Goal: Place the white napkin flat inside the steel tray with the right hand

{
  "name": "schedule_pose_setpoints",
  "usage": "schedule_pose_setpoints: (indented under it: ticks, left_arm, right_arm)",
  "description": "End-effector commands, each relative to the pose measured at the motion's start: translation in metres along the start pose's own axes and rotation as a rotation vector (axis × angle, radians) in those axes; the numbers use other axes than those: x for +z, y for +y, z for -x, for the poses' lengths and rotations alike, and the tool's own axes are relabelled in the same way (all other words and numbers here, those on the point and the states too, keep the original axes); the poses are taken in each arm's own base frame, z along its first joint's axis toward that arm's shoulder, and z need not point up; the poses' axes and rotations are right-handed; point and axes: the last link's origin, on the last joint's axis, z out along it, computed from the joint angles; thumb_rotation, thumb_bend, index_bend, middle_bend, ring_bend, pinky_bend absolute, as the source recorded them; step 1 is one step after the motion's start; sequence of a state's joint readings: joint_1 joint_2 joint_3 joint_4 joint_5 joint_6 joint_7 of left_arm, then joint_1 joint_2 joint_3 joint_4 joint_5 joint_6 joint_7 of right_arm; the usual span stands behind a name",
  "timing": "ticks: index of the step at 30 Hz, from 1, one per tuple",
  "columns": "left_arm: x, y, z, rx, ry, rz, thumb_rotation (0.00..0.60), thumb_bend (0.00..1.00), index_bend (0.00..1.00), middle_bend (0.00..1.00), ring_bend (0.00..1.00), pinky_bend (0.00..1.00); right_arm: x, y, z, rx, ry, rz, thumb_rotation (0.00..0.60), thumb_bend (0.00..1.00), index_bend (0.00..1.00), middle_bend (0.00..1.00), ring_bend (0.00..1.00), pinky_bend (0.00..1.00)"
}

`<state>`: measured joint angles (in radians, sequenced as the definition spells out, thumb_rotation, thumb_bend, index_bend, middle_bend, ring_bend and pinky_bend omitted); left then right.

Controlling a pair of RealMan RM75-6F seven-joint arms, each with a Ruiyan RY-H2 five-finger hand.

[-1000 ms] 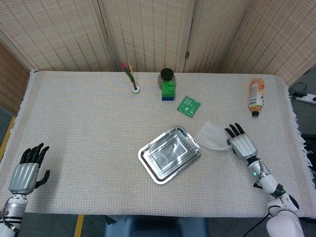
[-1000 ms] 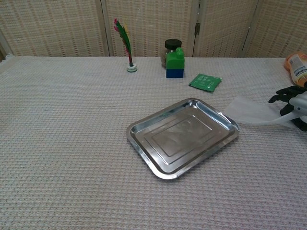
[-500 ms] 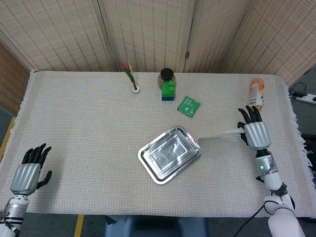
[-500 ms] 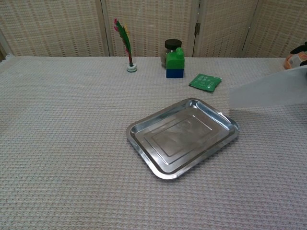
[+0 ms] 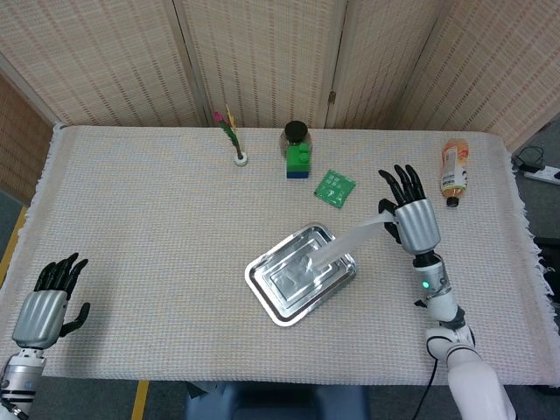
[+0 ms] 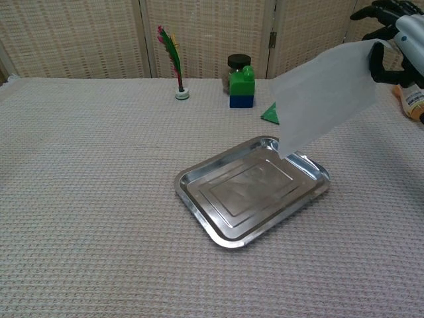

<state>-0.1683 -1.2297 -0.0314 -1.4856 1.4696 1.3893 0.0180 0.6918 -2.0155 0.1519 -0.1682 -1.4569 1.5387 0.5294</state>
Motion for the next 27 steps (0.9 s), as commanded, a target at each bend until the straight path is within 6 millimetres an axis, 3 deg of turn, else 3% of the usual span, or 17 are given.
schedule_pose_setpoints:
  ticks: [1,6,14,19,27]
  left_arm:
    - [-0.001,-0.001,-0.003,-0.01,0.007,-0.002,0.6,0.5,0.0,0.0,0.0,0.0]
    - [-0.003,-0.004,-0.009,-0.028,0.02,-0.009,0.6,0.5,0.0,0.0,0.0,0.0]
    - [-0.005,-0.008,-0.014,-0.041,0.025,-0.016,0.6,0.5,0.0,0.0,0.0,0.0]
    - [-0.005,-0.011,-0.015,-0.036,0.026,-0.027,0.6,0.5,0.0,0.0,0.0,0.0]
    - [-0.004,-0.008,-0.011,-0.019,0.012,-0.027,0.6,0.5,0.0,0.0,0.0,0.0]
  right_arm:
    - [0.017,-0.029,0.01,0.04,0.027,-0.036,0.6,0.7,0.77,0.18,0.03,0.0]
    - [0.023,-0.059,0.034,0.058,-0.043,-0.074,0.6,0.7,0.77,0.18,0.03,0.0]
    - [0.009,-0.095,0.066,0.08,-0.17,-0.148,0.6,0.7,0.75,0.16,0.03,0.0]
    - [-0.003,-0.094,0.071,0.058,-0.224,-0.199,0.6,0.7,0.67,0.13,0.02,0.0]
    - [-0.019,-0.075,0.067,-0.031,-0.286,-0.272,0.6,0.7,0.62,0.11,0.02,0.0]
